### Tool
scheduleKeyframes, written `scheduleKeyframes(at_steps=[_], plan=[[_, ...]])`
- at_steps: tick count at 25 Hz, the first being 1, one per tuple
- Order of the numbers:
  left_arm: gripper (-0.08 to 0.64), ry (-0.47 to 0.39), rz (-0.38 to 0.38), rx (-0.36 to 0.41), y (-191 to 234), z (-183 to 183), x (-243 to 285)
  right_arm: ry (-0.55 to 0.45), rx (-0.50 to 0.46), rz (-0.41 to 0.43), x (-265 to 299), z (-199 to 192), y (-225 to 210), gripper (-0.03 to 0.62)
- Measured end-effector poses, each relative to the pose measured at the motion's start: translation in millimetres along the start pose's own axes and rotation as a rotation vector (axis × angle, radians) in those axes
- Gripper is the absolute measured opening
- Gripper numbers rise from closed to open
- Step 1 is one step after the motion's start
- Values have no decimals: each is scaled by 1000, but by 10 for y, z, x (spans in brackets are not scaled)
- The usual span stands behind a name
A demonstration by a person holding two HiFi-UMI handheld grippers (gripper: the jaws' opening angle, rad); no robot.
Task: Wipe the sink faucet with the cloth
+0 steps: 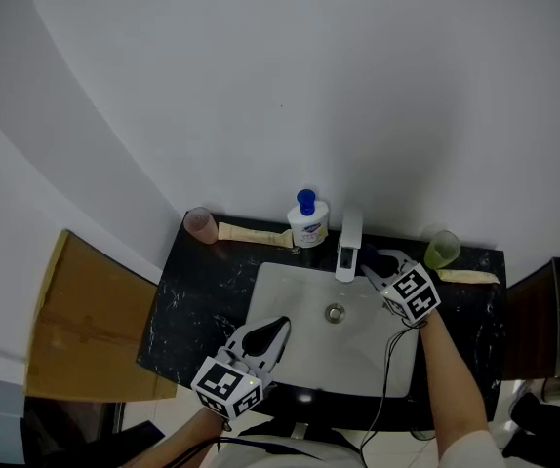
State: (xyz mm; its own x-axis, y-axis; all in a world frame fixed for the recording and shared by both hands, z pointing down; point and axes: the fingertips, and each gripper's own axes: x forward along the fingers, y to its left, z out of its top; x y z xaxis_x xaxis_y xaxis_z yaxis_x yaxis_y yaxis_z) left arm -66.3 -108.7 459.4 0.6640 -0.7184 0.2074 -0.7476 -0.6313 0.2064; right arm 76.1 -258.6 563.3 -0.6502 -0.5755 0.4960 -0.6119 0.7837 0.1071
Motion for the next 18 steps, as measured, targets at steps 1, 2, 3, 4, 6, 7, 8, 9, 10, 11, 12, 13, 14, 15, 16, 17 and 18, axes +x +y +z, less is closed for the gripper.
scheduleKeyframes(at_steps=[1, 2, 3, 4, 6, 7, 8, 9, 10, 11, 12, 13, 14, 15, 16, 17, 18], plan=[[2, 0, 4, 0, 6, 1, -12, 5, 0, -17, 30, 9, -75, 66], [2, 0, 8, 0, 13, 2, -24, 15, 0, -23, 65, 4, -120, 66], [2, 0, 11, 0, 21, 2, -34, 23, 1, -20, 98, -7, -138, 66], [2, 1, 14, -1, 28, 1, -42, 28, 4, -11, 125, -17, -133, 66], [2, 3, 18, -2, 39, -7, -56, 23, 8, 17, 159, -8, -62, 66], [2, 4, 19, -1, 39, -11, -59, 15, 8, 36, 166, 12, -4, 66], [2, 4, 19, 0, 36, -12, -59, 5, 6, 56, 166, 40, 61, 66], [2, 3, 18, 0, 30, -10, -56, -5, 5, 74, 158, 68, 126, 66], [2, 1, 16, 1, 22, -6, -52, -12, 5, 92, 140, 86, 190, 66], [2, -2, 13, 0, 13, -2, -46, -19, 8, 114, 114, 87, 260, 66], [2, -3, 10, 0, 5, 0, -40, -24, 15, 145, 82, 78, 343, 66], [2, -3, 8, 0, -1, -2, -35, -29, 21, 179, 46, 67, 436, 66], [2, -3, 5, -1, -6, -5, -30, -31, 22, 207, 7, 55, 524, 66], [2, -2, 2, 0, -11, -9, -25, -33, 20, 224, -34, 43, 595, 66], [2, -1, 0, 1, -16, -13, -20, -35, 18, 234, -74, 30, 646, 66], [2, 0, -3, 2, -22, -19, -16, -38, 20, 240, -107, 18, 683, 66], [2, 0, -5, 4, -27, -24, -15, -42, 25, 248, -135, 7, 717, 66]])
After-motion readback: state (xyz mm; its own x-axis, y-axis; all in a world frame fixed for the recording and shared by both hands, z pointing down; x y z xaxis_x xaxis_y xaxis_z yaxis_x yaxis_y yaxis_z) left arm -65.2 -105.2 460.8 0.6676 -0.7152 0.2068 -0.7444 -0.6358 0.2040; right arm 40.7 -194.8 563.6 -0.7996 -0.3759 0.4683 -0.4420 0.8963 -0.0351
